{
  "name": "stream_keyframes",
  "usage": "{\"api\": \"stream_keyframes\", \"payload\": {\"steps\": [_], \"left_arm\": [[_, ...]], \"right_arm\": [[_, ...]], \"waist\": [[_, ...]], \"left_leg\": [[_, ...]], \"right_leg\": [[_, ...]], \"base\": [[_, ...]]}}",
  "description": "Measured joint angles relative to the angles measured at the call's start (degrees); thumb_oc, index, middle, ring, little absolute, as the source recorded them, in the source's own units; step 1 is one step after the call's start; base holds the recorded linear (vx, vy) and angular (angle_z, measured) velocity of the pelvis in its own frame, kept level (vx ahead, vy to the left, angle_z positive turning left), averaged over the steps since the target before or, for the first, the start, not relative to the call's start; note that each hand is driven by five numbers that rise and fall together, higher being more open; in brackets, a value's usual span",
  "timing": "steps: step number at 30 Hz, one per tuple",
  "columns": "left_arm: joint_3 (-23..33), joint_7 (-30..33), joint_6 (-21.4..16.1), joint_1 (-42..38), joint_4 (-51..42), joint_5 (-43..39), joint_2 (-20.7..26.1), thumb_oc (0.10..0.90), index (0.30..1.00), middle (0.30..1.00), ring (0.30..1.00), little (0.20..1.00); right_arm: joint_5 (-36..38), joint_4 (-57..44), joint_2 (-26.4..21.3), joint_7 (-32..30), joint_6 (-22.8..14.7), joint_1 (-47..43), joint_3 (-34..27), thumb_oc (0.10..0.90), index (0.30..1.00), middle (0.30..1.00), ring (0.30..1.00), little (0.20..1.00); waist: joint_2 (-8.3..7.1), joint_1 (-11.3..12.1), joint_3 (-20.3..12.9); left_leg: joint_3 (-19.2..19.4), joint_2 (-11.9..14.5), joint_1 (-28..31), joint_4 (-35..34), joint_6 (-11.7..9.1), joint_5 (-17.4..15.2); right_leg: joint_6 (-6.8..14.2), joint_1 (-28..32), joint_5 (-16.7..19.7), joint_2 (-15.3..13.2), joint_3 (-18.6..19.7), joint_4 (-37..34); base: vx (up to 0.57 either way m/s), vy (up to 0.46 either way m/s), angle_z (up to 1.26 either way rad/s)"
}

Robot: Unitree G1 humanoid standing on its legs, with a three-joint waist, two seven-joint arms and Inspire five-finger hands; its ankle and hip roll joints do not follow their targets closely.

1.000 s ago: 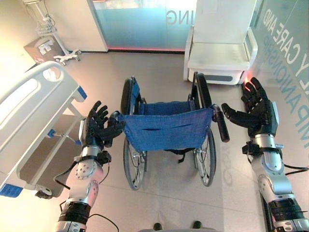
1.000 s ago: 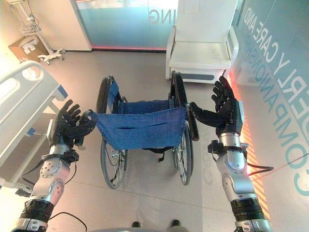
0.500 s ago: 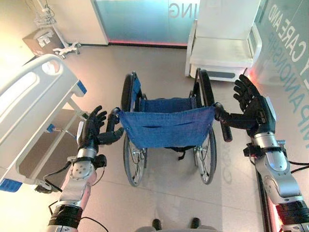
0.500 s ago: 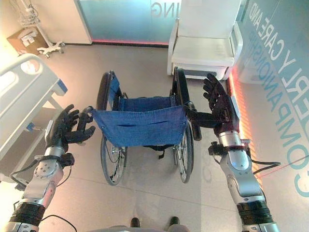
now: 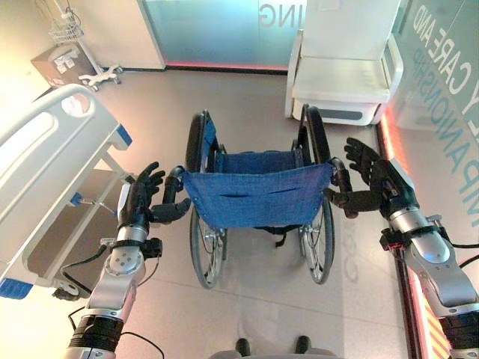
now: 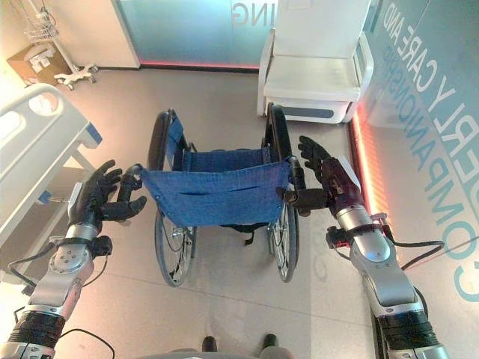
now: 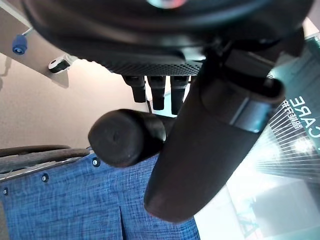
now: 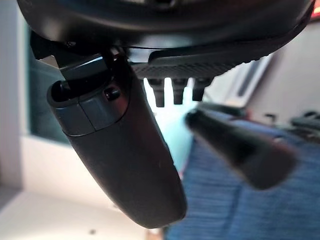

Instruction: Push the wheelchair next to the bed

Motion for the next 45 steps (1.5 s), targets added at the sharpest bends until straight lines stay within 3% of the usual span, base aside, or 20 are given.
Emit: {"api": "stream_keyframes", "payload": {"steps": [6, 12, 22, 28, 34, 45], "left_arm": [[-0.83, -0.75, 0.65, -1.46, 1.17, 0.0, 1.08, 0.8, 0.9, 0.9, 0.9, 0.9], [-4.9, -4.29, 6.15, -6.21, 2.96, -0.04, 6.91, 0.8, 0.9, 0.9, 0.9, 0.9], [-5.96, -6.14, 11.13, -12.29, 7.93, -1.6, 7.14, 0.8, 0.9, 0.9, 0.9, 0.9], [-8.0, -7.03, 13.56, -18.51, 14.63, -2.19, 7.27, 0.8, 0.9, 0.9, 0.9, 0.9], [-10.15, -7.67, 13.75, -22.42, 18.6, -2.27, 7.29, 0.8, 0.9, 0.9, 0.9, 0.9], [-14.73, -8.06, 13.72, -26.29, 21.19, -2.81, 7.3, 0.8, 0.9, 0.9, 0.9, 0.9]], "right_arm": [[-0.12, 2.27, -0.43, -0.01, 4.13, -0.54, 1.03, 0.8, 0.9, 0.9, 0.9, 0.9], [-2.1, 4.53, -2.27, -0.04, 8.48, -6.34, 5.15, 0.8, 0.9, 0.9, 0.9, 0.9], [-2.06, 6.73, -2.71, -0.09, 12.76, -11.88, 7.97, 0.8, 0.9, 0.9, 0.9, 0.9], [-1.93, 10.24, -2.77, -0.25, 17.92, -18.93, 11.93, 0.8, 0.9, 0.9, 0.9, 0.9], [-1.45, 15.77, -2.97, -0.14, 23.7, -27.01, 16.09, 0.8, 0.9, 0.9, 0.9, 0.9], [6.4, 28.16, -3.01, 0.59, 32.66, -38.31, 20.6, 0.8, 0.9, 0.9, 0.9, 0.9]], "waist": [[-0.15, -0.08, 0.07], [-0.26, -0.09, 0.1], [-0.25, -0.18, 0.09], [-0.22, -0.57, 0.07], [-0.25, -0.7, 0.07], [-0.79, 0.06, -0.05]], "left_leg": [[0.01, 0.03, 0.06, 0.0, 0.0, 0.0], [0.01, 0.03, 0.79, 0.0, -0.01, 0.01], [0.0, -0.03, 0.93, 0.0, -0.03, 0.01], [0.0, -0.03, 1.18, 0.0, -0.06, 0.03], [-0.15, -0.05, 1.36, 0.0, -0.08, 0.05], [-0.21, -0.1, 1.8, 0.01, -0.08, 0.05]], "right_leg": [[-0.01, 0.04, 0.01, 0.19, 0.01, 0.0], [-0.02, 0.75, 0.03, 0.21, 0.03, 0.0], [-0.01, 0.92, 0.04, 0.3, 0.01, 0.0], [-0.02, 1.17, 0.05, 0.35, -0.02, 0.01], [-0.04, 1.52, 0.06, 0.34, -0.23, 0.01], [-0.04, 2.08, 0.06, 0.33, -0.34, 0.02]], "base": [[0.0, 0.0, 0.0], [0.0, 0.0, 0.01], [0.0, 0.0, 0.0], [0.0, 0.0, 0.0], [0.0, -0.004, 0.03], [0.0, -0.001, 0.0]]}}
